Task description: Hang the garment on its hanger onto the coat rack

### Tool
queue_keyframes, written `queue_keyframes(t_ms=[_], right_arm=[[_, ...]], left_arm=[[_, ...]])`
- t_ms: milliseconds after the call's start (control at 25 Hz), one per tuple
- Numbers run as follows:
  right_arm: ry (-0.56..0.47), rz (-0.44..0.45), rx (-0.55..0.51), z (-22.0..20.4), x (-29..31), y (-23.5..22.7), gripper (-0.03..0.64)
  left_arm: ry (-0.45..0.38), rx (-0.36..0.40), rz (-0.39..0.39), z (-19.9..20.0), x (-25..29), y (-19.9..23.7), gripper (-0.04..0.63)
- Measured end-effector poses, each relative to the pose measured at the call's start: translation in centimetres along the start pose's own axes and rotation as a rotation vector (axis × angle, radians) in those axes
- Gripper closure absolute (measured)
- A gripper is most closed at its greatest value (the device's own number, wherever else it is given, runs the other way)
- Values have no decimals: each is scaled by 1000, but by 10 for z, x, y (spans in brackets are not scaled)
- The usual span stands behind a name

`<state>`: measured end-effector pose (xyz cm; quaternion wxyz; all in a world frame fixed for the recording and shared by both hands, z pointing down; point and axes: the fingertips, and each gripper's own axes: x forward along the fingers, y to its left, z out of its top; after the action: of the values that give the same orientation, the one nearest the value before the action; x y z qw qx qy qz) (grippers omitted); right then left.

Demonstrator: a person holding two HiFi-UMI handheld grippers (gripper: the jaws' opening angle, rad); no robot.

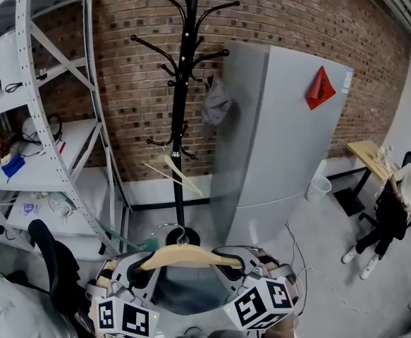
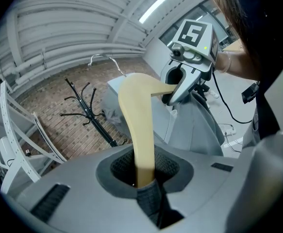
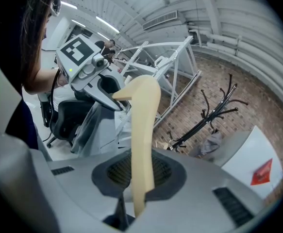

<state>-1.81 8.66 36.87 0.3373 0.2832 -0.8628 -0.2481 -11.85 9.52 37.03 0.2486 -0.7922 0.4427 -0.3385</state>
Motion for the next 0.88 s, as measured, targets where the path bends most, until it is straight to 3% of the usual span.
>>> queue_keyframes(t_ms=[480, 880], right_arm=[[17, 0, 3, 1, 48, -22, 563], [8, 9, 7, -25, 90, -74, 563]], left_arm=[[2, -9, -8, -27, 36, 31, 528], [15, -11, -17, -27, 103, 57, 529]])
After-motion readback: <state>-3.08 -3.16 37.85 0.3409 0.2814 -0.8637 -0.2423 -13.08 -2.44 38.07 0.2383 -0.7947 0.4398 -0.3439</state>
